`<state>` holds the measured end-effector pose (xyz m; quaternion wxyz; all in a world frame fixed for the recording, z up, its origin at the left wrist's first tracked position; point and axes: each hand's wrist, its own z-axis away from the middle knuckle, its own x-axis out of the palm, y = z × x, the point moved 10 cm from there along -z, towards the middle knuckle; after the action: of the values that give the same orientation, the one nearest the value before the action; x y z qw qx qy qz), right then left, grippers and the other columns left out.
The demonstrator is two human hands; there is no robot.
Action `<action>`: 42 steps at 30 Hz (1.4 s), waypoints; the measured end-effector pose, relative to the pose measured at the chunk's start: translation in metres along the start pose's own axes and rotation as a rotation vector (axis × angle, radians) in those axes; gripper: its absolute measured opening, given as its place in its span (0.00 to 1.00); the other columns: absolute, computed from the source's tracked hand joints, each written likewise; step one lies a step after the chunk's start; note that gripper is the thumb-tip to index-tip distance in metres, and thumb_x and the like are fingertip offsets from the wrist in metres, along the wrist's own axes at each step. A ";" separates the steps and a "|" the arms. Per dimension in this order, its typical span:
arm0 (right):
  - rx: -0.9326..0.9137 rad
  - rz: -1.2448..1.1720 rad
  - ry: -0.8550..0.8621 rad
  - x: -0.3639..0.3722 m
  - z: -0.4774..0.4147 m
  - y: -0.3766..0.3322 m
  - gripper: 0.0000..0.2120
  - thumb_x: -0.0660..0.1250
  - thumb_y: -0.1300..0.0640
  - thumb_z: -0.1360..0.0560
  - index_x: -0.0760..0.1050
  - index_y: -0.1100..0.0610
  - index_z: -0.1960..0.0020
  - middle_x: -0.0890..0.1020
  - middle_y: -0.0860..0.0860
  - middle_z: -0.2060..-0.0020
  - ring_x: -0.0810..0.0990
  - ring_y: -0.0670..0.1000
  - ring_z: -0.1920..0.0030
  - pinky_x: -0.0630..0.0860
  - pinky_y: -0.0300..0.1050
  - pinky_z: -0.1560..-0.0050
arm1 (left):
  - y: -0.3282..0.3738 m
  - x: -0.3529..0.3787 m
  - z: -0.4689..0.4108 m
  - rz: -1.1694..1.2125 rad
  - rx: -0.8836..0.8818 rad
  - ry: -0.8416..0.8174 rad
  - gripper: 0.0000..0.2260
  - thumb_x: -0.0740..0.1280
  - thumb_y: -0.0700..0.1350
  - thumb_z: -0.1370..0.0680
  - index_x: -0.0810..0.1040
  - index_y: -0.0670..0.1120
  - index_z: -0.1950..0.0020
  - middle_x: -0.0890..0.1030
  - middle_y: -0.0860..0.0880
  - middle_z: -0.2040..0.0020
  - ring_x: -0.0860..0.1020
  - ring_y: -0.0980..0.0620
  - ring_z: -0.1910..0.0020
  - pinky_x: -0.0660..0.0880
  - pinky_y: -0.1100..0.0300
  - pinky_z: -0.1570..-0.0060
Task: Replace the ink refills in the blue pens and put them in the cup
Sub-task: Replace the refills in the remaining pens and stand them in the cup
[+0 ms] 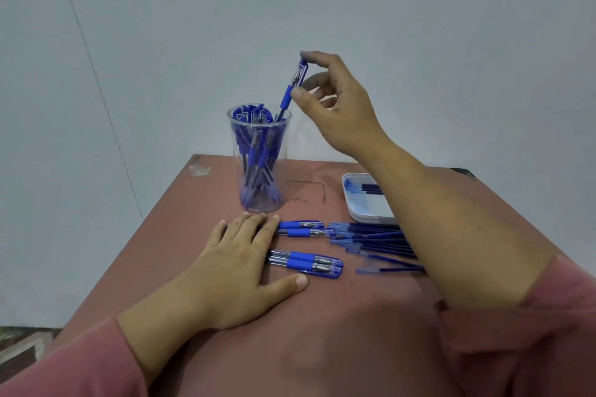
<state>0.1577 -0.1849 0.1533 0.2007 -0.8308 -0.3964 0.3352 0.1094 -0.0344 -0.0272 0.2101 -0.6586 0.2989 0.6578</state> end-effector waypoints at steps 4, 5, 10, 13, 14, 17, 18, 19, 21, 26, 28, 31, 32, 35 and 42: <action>0.004 -0.007 0.064 0.006 -0.003 -0.002 0.10 0.69 0.55 0.24 0.73 0.51 0.44 0.81 0.43 0.63 0.79 0.42 0.60 0.75 0.39 0.53 | 0.000 0.001 0.000 -0.004 0.001 0.005 0.45 0.40 0.77 0.33 0.40 0.53 0.21 0.46 0.55 0.22 0.43 0.55 0.23 0.39 0.52 0.25; 0.004 -0.006 0.067 0.009 -0.003 -0.002 0.09 0.69 0.56 0.24 0.73 0.51 0.45 0.81 0.44 0.64 0.79 0.42 0.61 0.76 0.41 0.53 | -0.001 0.001 0.000 -0.002 0.000 0.003 0.45 0.40 0.76 0.33 0.40 0.53 0.21 0.46 0.55 0.22 0.43 0.54 0.23 0.39 0.52 0.25; 0.008 0.032 0.007 0.026 0.002 0.001 0.08 0.70 0.57 0.25 0.77 0.51 0.47 0.82 0.45 0.64 0.79 0.41 0.60 0.76 0.39 0.52 | 0.000 0.001 0.000 0.006 -0.002 0.000 0.46 0.40 0.77 0.33 0.40 0.53 0.21 0.46 0.55 0.22 0.42 0.55 0.23 0.39 0.51 0.25; -0.005 0.072 -0.022 0.021 0.000 0.001 0.08 0.70 0.57 0.26 0.77 0.50 0.48 0.83 0.47 0.62 0.80 0.43 0.58 0.75 0.38 0.50 | 0.000 0.000 0.000 0.014 -0.006 -0.006 0.46 0.40 0.76 0.33 0.40 0.53 0.21 0.46 0.55 0.22 0.42 0.55 0.23 0.39 0.51 0.25; -0.001 0.084 -0.034 0.019 -0.002 0.002 0.08 0.70 0.57 0.26 0.77 0.49 0.49 0.84 0.48 0.62 0.80 0.43 0.58 0.75 0.38 0.50 | 0.000 0.000 0.000 0.012 -0.007 -0.008 0.46 0.40 0.76 0.34 0.40 0.53 0.21 0.46 0.55 0.22 0.42 0.55 0.23 0.39 0.51 0.25; 0.010 0.098 -0.058 0.013 -0.005 0.005 0.08 0.70 0.58 0.26 0.77 0.49 0.49 0.84 0.48 0.61 0.81 0.45 0.57 0.75 0.38 0.49 | 0.000 0.000 0.000 0.010 -0.008 -0.012 0.46 0.41 0.76 0.33 0.40 0.53 0.21 0.46 0.55 0.22 0.42 0.55 0.23 0.39 0.51 0.25; 0.014 0.095 -0.067 0.013 -0.005 0.006 0.08 0.70 0.58 0.26 0.77 0.50 0.48 0.85 0.48 0.61 0.81 0.44 0.57 0.74 0.36 0.49 | 0.001 0.000 0.000 0.012 -0.008 -0.013 0.46 0.41 0.76 0.33 0.40 0.53 0.21 0.46 0.55 0.22 0.42 0.55 0.23 0.38 0.51 0.25; 0.019 0.093 -0.076 0.014 -0.005 0.006 0.07 0.71 0.57 0.26 0.78 0.50 0.48 0.85 0.47 0.60 0.81 0.43 0.57 0.73 0.33 0.50 | 0.001 0.000 0.000 0.013 -0.009 -0.015 0.45 0.41 0.76 0.33 0.40 0.53 0.21 0.46 0.55 0.22 0.42 0.55 0.23 0.38 0.52 0.25; 0.022 0.095 -0.094 0.017 -0.002 0.006 0.05 0.70 0.56 0.25 0.79 0.50 0.49 0.84 0.44 0.60 0.79 0.39 0.59 0.69 0.26 0.55 | 0.001 0.000 0.000 0.012 -0.011 -0.020 0.45 0.42 0.76 0.32 0.40 0.53 0.21 0.46 0.55 0.22 0.42 0.55 0.23 0.38 0.52 0.25; 0.032 0.087 -0.174 0.032 0.010 0.011 0.08 0.66 0.49 0.22 0.81 0.50 0.47 0.83 0.42 0.54 0.78 0.40 0.51 0.70 0.31 0.49 | 0.001 0.000 0.001 0.009 -0.010 -0.026 0.45 0.42 0.76 0.32 0.40 0.53 0.21 0.46 0.55 0.22 0.42 0.55 0.23 0.39 0.51 0.25; 0.022 0.090 -0.177 0.032 0.013 0.011 0.10 0.66 0.48 0.23 0.80 0.49 0.44 0.83 0.41 0.52 0.79 0.42 0.50 0.73 0.39 0.44 | 0.000 0.000 0.000 0.011 -0.009 -0.026 0.45 0.42 0.76 0.32 0.40 0.53 0.21 0.46 0.55 0.22 0.43 0.55 0.23 0.39 0.51 0.25; 0.024 0.071 -0.162 0.030 0.015 0.010 0.11 0.68 0.48 0.24 0.80 0.49 0.43 0.83 0.42 0.51 0.79 0.43 0.49 0.75 0.44 0.43 | 0.001 0.000 0.000 0.013 -0.006 -0.019 0.45 0.42 0.76 0.32 0.40 0.53 0.21 0.46 0.55 0.22 0.43 0.55 0.23 0.39 0.51 0.25; 0.023 0.069 -0.156 0.029 0.017 0.009 0.11 0.68 0.49 0.24 0.79 0.49 0.43 0.82 0.42 0.50 0.79 0.44 0.49 0.76 0.45 0.43 | 0.001 0.000 0.000 0.012 -0.007 -0.019 0.45 0.42 0.76 0.33 0.40 0.53 0.21 0.46 0.55 0.22 0.43 0.55 0.23 0.39 0.51 0.25; 0.015 0.086 -0.139 0.020 0.023 0.006 0.13 0.68 0.48 0.24 0.78 0.48 0.41 0.81 0.42 0.48 0.79 0.45 0.48 0.76 0.46 0.43 | 0.001 0.000 0.000 0.012 -0.012 -0.026 0.45 0.41 0.76 0.33 0.40 0.53 0.21 0.46 0.54 0.22 0.43 0.55 0.23 0.38 0.52 0.25; 0.062 0.269 -0.341 -0.005 0.087 0.016 0.12 0.71 0.48 0.26 0.79 0.46 0.43 0.79 0.36 0.52 0.77 0.40 0.49 0.73 0.36 0.45 | 0.001 0.000 -0.001 0.015 0.000 0.010 0.46 0.40 0.76 0.33 0.41 0.53 0.21 0.47 0.54 0.22 0.44 0.55 0.23 0.40 0.53 0.26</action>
<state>0.1017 -0.1927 0.0851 0.1096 -0.8009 -0.2999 0.5065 0.1093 -0.0355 -0.0271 0.2038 -0.6594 0.3049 0.6562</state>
